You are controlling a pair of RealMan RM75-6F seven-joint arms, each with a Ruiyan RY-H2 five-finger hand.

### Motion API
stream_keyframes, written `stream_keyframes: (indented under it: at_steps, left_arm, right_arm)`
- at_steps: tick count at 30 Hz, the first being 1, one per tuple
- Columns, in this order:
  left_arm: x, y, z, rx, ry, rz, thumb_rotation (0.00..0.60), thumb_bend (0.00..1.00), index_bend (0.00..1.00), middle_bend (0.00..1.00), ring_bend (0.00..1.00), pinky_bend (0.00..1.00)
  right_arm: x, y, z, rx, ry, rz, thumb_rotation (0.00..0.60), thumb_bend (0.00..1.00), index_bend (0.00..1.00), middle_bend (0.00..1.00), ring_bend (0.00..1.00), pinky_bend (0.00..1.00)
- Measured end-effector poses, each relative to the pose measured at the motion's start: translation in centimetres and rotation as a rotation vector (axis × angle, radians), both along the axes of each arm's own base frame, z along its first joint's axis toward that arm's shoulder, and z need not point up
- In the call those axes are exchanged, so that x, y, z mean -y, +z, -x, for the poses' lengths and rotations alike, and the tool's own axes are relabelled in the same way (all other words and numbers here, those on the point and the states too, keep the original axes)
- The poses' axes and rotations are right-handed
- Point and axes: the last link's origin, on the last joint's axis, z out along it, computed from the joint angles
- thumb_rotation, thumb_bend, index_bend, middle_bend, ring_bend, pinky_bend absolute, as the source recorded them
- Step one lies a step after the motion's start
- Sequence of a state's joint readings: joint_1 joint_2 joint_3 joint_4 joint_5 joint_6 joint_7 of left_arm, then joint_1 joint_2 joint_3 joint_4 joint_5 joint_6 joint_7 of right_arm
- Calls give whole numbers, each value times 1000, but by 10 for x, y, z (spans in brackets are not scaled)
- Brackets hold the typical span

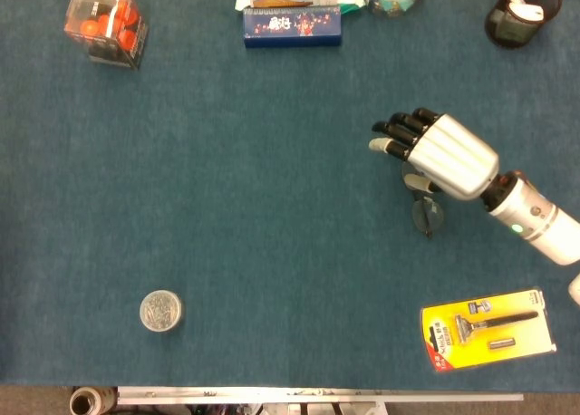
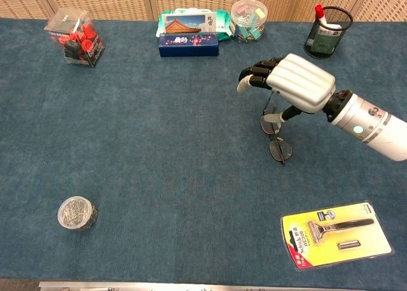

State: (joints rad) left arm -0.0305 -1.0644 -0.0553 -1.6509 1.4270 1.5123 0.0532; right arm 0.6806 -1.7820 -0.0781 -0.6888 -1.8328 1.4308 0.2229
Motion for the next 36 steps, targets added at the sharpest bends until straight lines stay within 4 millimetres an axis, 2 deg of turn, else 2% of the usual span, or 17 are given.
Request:
stream_keyframes:
  at_steps: [10,15,18,26,36]
  left_arm:
    - [0,-1,0,-5,2,1,600,206,544,470,518,619]
    - [0,-1,0,-5,3,1,600,206,544,470,518,619]
    - [0,-1,0,-5,4,2,600,206,544,470,518,619]
    - [-1,-1,0,-4,7,4,600,206,544,470,518,619]
    - [-1,-1,1,1,9,4,600,206,544,470,518,619]
  right_arm:
    - [-5,42,-24,104,56,74,600,50,343,315,299,435]
    - [9,70,-31,137,38,171,600,51,343,318,299,435]
    - [16,79,-32,157,20,209,600,50,343,320,299,435]
    - [33,87,-27,166,-32,259,600,50,343,321,299,435]
    - [54,76,-10,130,-113,264,600,50,343,321,299,435]
